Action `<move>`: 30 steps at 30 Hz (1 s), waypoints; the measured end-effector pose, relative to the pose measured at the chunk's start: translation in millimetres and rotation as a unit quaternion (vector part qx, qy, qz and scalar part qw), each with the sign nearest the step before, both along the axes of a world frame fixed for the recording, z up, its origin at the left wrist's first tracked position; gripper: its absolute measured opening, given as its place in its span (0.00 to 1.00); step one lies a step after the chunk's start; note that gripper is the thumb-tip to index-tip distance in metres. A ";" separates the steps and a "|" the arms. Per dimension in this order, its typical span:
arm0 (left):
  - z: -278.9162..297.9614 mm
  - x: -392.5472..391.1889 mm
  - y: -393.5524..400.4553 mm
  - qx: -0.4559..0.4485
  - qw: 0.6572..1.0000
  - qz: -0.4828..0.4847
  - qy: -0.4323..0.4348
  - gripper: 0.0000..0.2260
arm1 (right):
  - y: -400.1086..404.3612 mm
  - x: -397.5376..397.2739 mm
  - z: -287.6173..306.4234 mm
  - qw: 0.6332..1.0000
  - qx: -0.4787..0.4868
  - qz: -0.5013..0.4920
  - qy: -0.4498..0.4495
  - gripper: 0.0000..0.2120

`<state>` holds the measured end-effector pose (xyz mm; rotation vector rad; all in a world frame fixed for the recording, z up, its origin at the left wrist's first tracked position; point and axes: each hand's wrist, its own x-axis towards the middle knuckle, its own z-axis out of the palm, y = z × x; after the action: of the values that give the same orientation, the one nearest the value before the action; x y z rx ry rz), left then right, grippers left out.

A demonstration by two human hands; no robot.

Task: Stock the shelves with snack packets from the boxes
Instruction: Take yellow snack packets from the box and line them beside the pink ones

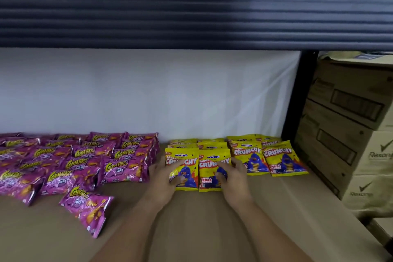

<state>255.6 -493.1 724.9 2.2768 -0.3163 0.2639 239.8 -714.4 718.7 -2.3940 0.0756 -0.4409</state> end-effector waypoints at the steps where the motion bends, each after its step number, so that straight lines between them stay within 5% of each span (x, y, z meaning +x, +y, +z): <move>1: -1.1 1.1 0.5 0.014 1.000 -0.006 -0.001 0.22 | 1.8 -0.1 -1.3 1.000 -0.015 -0.007 -0.005 0.18; 11: -0.3 2.3 2.1 0.067 0.995 -0.014 0.072 0.23 | 7.3 0.1 -7.9 0.995 -0.081 -0.059 -0.030 0.15; 20: 0.2 -35.2 6.7 0.031 0.999 -0.002 0.008 0.25 | 21.5 -25.2 -10.4 0.985 -0.076 -0.081 -0.129 0.10; 30: -8.5 -131.4 65.5 -0.066 0.995 -0.046 -0.064 0.12 | 100.7 -114.7 -2.6 0.994 0.010 -0.008 -0.109 0.11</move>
<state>124.2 -427.6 716.4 2.1137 -0.4558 0.3722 125.1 -613.6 716.1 -2.3119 0.0004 -0.7027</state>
